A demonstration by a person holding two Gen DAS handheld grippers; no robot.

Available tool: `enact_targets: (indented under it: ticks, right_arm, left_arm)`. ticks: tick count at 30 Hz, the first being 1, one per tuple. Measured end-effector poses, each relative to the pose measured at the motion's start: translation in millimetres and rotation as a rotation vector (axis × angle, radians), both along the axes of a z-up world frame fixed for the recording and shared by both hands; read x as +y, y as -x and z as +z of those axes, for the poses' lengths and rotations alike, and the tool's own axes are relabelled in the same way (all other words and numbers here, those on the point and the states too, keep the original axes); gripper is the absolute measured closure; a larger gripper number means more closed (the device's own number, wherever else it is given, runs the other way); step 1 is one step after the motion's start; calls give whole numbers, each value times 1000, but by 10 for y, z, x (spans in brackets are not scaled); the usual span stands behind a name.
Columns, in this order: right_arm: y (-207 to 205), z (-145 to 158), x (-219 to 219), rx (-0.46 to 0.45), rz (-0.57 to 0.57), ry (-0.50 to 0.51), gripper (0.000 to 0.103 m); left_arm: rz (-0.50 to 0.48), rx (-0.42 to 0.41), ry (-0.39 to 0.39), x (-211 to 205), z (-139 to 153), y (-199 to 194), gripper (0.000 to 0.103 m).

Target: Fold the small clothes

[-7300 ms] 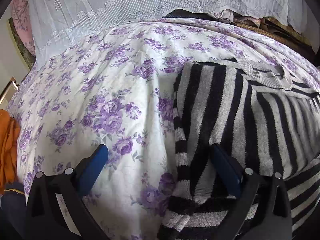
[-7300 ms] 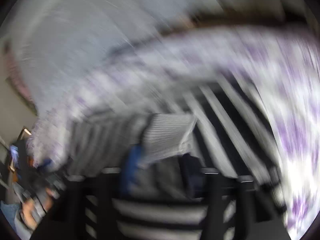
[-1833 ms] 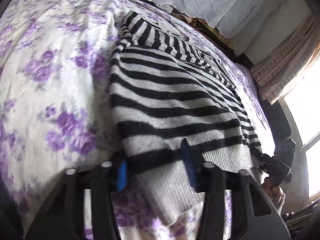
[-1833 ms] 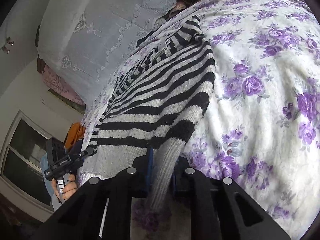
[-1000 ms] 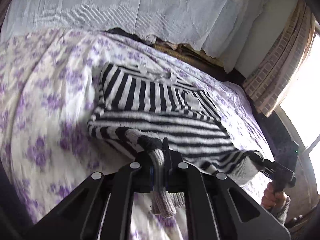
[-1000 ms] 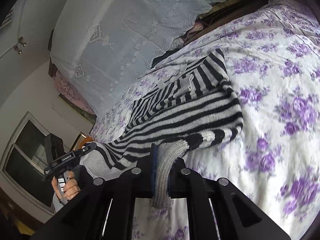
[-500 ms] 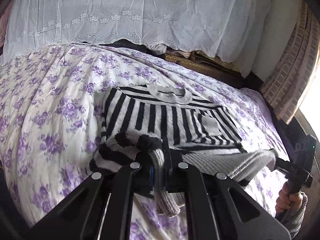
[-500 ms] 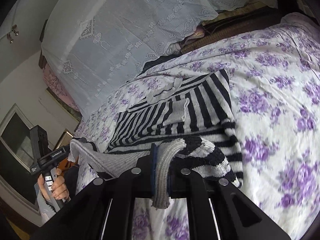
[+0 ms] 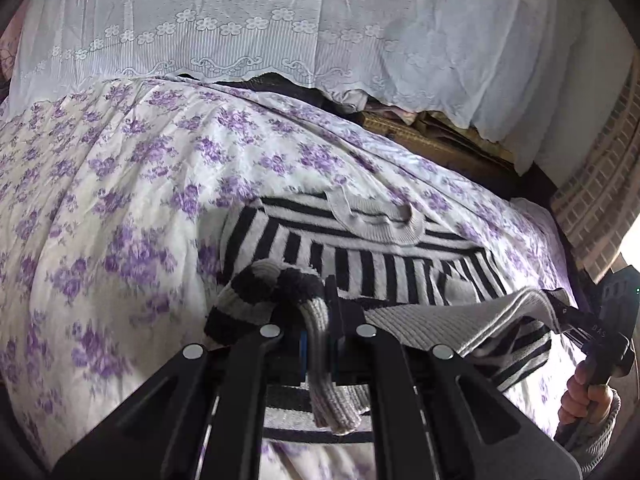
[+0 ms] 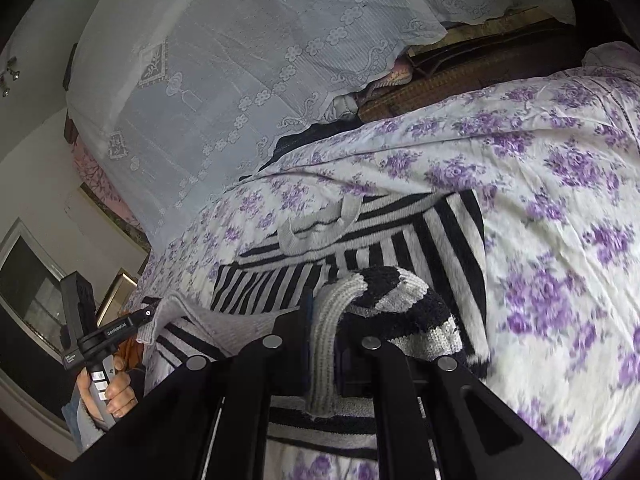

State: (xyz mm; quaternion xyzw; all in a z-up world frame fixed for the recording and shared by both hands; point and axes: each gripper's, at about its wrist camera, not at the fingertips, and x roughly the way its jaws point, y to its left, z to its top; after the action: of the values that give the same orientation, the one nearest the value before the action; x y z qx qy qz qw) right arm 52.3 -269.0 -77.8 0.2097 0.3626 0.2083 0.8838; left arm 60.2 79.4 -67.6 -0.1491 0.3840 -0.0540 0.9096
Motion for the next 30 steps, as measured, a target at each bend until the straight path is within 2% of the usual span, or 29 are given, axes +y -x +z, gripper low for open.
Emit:
enact_targets:
  ticks: [10,14,15,17,19,20,21,22,24,25,26,28,29,30]
  right_arm:
    - [-774,-189,-44,77,-31,-69,94]
    - [-992,-439,-95,131,-55,-112,93]
    - [-1047,-546,-119,150,-62,-117,87]
    - [-1144,-767,-189,195,-59,-159,86]
    - [-1150,-803,-268,193,-52,-235,84]
    - [-1146,-773,-303,191,-51,-271,82]
    - [-1111,-706,-352,164,-61,-307,72]
    - [-1050,-612,-405,104,-83,-328,47]
    - [-928,-429,-484,-16,-148,-310,17]
    - [-887,-353,-502,-59,-166,-291,18]
    - [-851,-284,-501,-78,-173,-265,18]
    - [-780,-209,-439,-95,-161,-237,28]
    - [-751,-181,-382,-104,-144,-213,32]
    - [-708,-144,-279,-118,-128,-157,41]
  left_arm:
    - [29,30,-2,84,-96,-548,97]
    - [53,94,17,129,-406,-827,92]
    - [60,126,34,156,-543,-915,91]
    - [61,166,86,212,-762,-1047,90]
    - [62,155,157,301,-823,-1097,90]
    - [64,145,195,345,-797,-1101,90]
    - [64,123,234,387,-744,-1089,89]
    - [61,74,259,418,-654,-1054,83]
    - [59,3,230,407,-501,-995,64]
    - [61,-14,206,387,-451,-984,48]
    - [80,-36,165,355,-401,-951,39]
    - [158,-77,32,282,-306,-856,34]
    - [160,-94,-17,233,-263,-810,34]
    - [145,-105,-31,208,-232,-776,34]
